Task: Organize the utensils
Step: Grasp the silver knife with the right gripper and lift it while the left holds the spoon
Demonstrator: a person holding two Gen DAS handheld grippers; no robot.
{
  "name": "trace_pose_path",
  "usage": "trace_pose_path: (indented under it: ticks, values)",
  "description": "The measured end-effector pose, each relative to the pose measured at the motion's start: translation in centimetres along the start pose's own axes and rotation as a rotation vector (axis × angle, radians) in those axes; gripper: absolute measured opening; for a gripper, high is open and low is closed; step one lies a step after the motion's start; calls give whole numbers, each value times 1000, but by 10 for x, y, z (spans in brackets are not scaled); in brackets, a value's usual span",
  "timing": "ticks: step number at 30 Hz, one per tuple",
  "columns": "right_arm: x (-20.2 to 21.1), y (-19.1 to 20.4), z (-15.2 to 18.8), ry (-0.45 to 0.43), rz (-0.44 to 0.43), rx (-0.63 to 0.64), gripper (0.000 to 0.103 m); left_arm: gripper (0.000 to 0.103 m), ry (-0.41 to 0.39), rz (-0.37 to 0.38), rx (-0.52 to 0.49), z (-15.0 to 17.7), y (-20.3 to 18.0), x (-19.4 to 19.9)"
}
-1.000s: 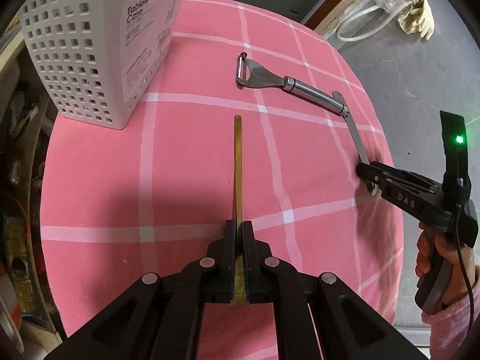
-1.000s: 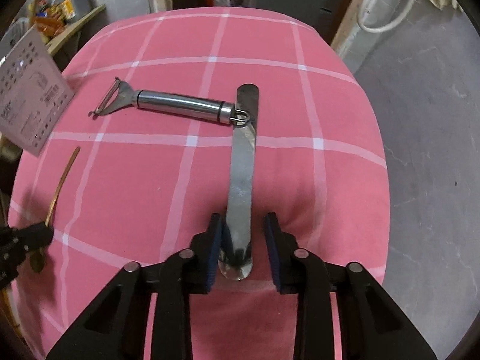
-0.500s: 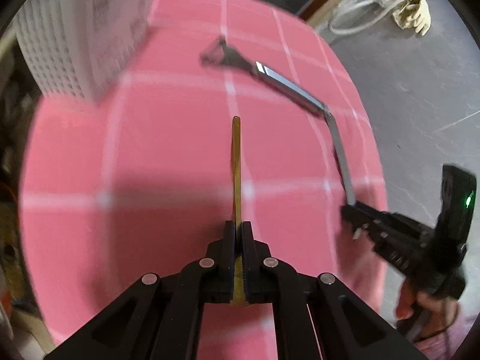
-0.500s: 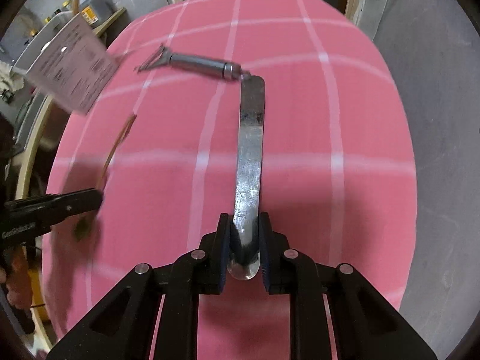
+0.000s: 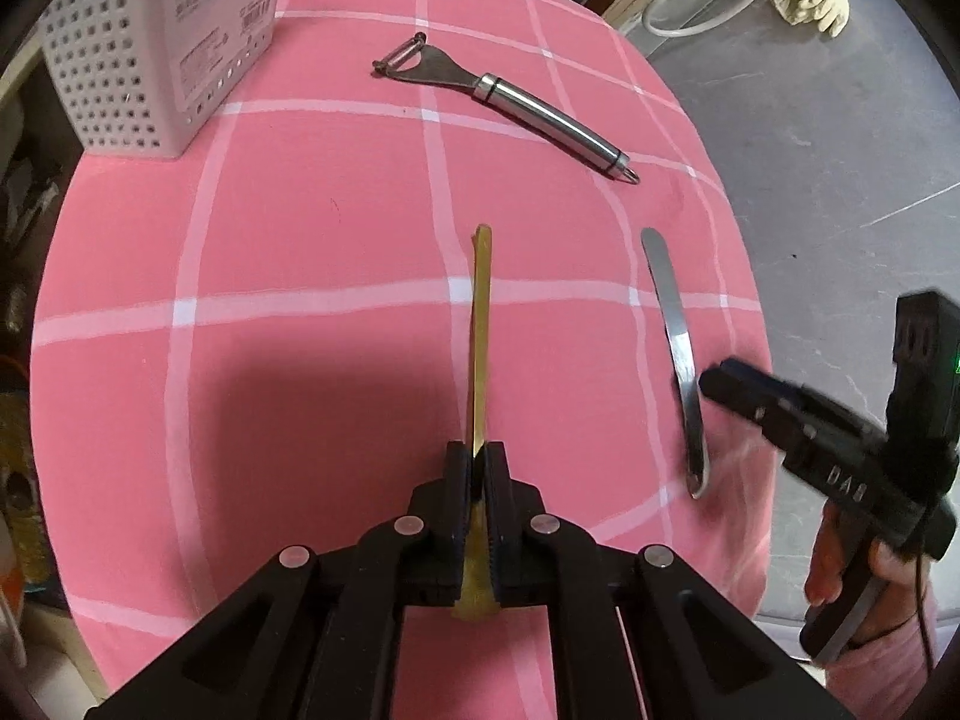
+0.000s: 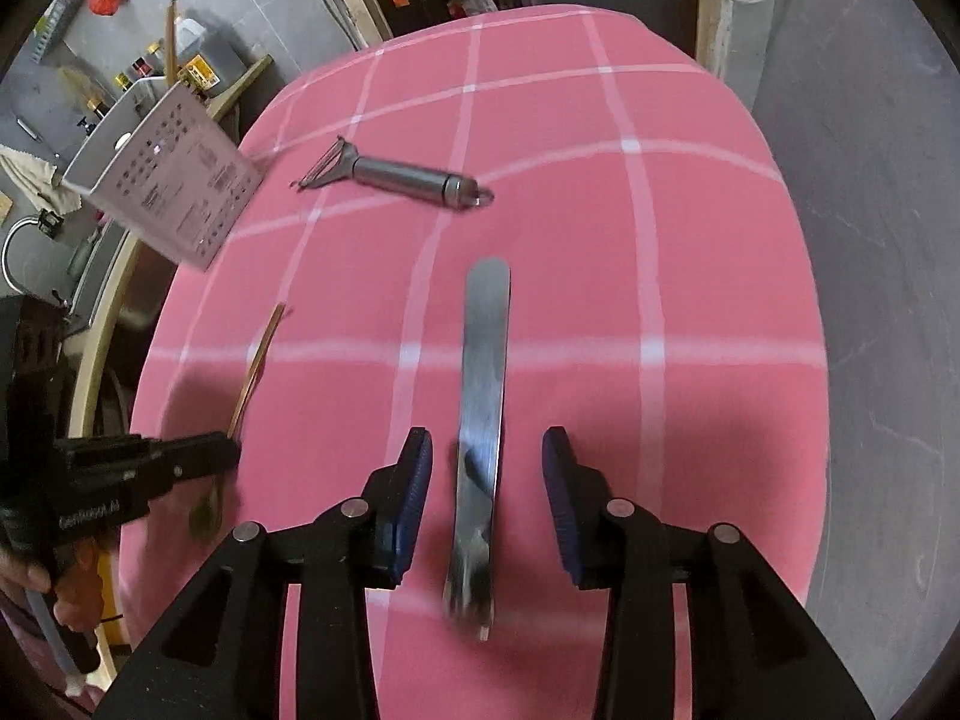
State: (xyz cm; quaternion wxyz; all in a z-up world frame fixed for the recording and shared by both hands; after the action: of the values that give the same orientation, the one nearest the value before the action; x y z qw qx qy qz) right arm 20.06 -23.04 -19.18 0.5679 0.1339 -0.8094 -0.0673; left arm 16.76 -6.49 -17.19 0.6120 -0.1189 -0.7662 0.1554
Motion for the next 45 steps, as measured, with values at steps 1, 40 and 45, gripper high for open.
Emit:
trace_pose_path:
  ticks: [1, 40, 45]
  values:
    - [-6, 0, -7, 10, -2, 0, 34, 6, -1, -6, -1, -3, 2, 1]
    - [-21, 26, -1, 146, -50, 39, 9, 5, 57, -18, -54, -20, -17, -16]
    - [-21, 27, 0, 127, 32, 53, 8, 6, 75, -25, -62, -21, -19, -17]
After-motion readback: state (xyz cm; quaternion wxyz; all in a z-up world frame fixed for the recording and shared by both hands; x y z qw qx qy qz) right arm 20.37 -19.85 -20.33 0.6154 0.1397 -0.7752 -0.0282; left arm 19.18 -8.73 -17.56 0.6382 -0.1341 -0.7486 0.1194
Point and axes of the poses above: each gripper's, at about its wrist camera, not at the fingertips, and x roughly against the way its jaws point, y to its left, z to its underside, the point moved 4 cm from there along -x, roughly the way its jaws point, and after that the axes turned 2 degrees about -x, right-handed, at the moved point
